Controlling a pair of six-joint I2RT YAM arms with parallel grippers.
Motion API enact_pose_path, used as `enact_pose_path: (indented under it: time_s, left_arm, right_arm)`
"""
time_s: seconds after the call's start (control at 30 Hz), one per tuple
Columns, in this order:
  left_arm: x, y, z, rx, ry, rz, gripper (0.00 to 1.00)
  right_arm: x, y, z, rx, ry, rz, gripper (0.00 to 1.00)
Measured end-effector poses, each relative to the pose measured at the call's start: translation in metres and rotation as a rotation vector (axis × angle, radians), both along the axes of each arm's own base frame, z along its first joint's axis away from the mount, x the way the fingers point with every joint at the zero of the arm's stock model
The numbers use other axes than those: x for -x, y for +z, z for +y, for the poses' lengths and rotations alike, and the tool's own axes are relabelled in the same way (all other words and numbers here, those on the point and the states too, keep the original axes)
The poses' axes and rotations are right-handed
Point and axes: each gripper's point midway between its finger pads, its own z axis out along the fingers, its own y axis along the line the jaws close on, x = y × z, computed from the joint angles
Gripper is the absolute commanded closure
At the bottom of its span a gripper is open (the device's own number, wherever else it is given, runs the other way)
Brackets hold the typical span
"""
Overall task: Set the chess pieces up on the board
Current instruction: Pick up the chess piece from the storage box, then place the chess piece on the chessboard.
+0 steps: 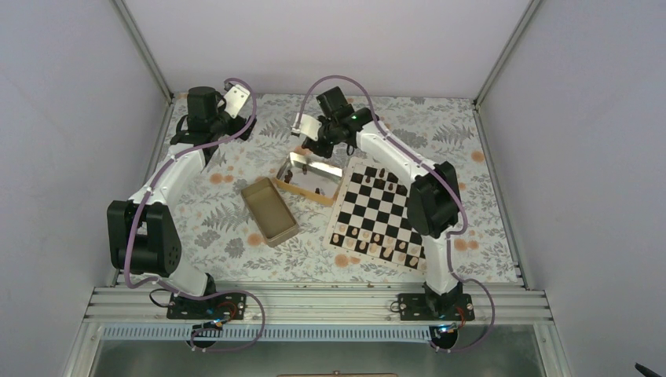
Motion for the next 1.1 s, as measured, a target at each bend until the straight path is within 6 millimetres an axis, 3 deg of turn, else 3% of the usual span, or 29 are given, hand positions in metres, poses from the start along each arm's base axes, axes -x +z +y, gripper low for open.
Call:
enact_pose_path:
  time_s: [0.1,0.3,0.57,0.73,0.9,1.1]
  left_arm:
    - [0.0,0.0,0.0,0.0,0.0,0.0,0.0]
    - [0.0,0.0,0.0,-0.001,0.001,0.0,0.0]
    - [0.0,0.0,0.0,-0.001,0.001,-0.001,0.0]
    - [0.0,0.0,0.001,-0.003,0.006,-0.001,0.0]
    - [-0.001,0.0,0.001,-0.004,0.007,-0.003,0.0]
    - [-0.001,0.0,0.001,-0.003,0.006,-0.003,0.0]
  right_arm:
    - [-0.003,-0.002,-0.004,-0.006,-0.007,0.009,0.94]
    - [-0.001,-0.028,-0.003,0.03,-0.004,0.063,0.94]
    - [0.007,-0.031,-0.016,0.051,-0.016,0.086,0.93]
    - [0.024,-0.024,-0.06,0.072,-0.078,0.116,0.92]
    - [0.03,-0.002,-0.124,0.052,-0.21,0.109,0.92]
    - [0.047,0.007,-0.201,0.042,-0.381,0.109,0.92]
